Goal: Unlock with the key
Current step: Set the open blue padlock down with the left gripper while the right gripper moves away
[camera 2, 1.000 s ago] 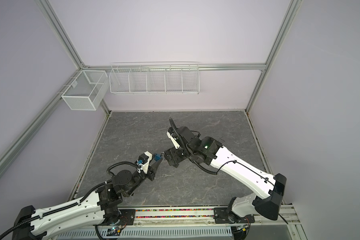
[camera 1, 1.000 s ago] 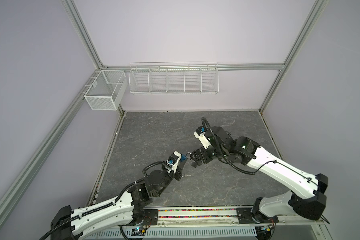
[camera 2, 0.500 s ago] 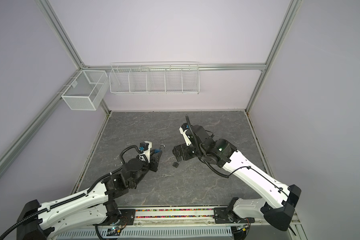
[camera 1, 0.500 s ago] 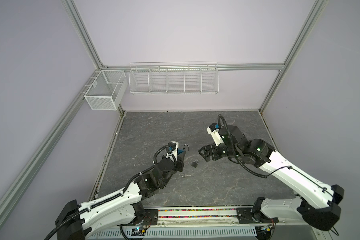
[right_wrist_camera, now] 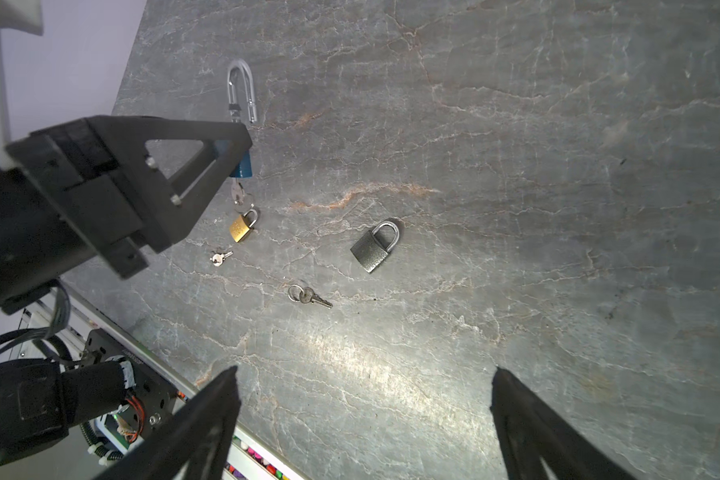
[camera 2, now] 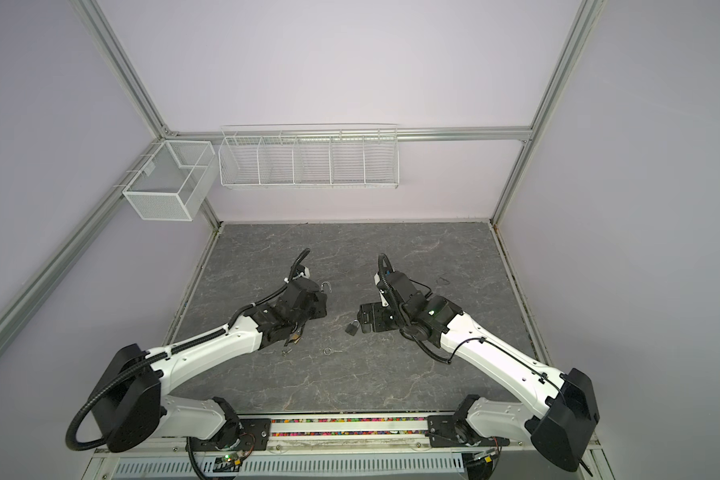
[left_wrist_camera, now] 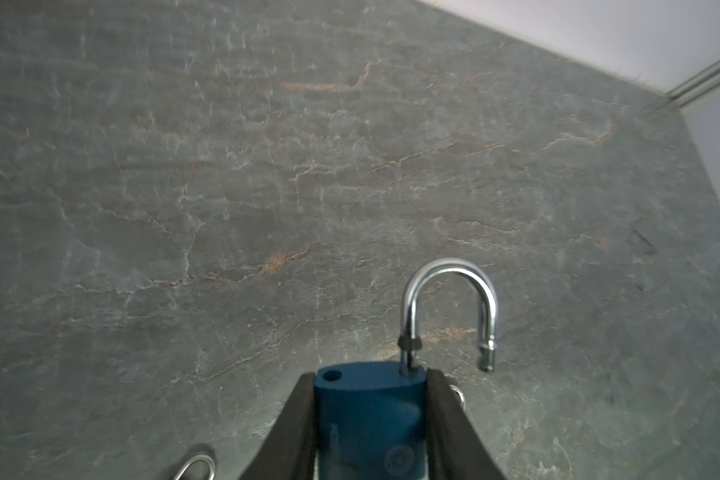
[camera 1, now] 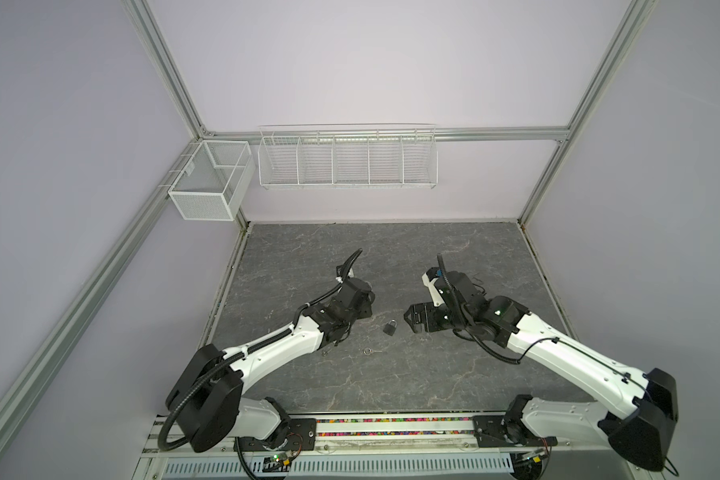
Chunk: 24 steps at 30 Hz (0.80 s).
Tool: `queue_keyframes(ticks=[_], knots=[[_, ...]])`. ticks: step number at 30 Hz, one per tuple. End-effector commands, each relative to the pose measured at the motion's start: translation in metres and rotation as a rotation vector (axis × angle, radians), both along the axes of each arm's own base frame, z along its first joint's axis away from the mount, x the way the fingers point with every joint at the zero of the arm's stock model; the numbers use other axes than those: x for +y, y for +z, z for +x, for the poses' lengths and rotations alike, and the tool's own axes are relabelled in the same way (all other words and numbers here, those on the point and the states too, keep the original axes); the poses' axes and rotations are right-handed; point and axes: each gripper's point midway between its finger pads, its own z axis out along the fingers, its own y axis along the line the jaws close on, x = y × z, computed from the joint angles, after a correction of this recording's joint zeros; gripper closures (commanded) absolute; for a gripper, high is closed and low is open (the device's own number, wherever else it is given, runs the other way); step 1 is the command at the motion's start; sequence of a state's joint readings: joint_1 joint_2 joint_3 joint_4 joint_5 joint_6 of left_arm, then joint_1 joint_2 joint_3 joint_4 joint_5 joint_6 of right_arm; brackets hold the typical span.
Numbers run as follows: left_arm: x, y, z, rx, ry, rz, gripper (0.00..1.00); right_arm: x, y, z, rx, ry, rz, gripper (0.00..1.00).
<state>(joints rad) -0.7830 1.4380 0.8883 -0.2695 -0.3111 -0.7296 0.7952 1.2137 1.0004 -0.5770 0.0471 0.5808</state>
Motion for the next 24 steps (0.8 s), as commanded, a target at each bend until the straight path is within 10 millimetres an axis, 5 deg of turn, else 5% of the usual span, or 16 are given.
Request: queue_keyframes(ticks=[1, 11, 24], knots=[[-0.001, -0.02, 0.002, 0.153, 0.079, -0.013, 1.0, 0.009, -0.001, 0.007, -0.013, -0.035, 0.093, 0.03], [0.002, -0.064, 0.025, 0.305, 0.146, 0.063, 1.0, 0.009, -0.031, 0.009, 0.037, -0.053, 0.052, 0.02], [0.013, -0.082, 0.042, 0.346, 0.195, 0.129, 1.0, 0.008, -0.036, 0.008, 0.059, -0.043, 0.048, 0.03]])
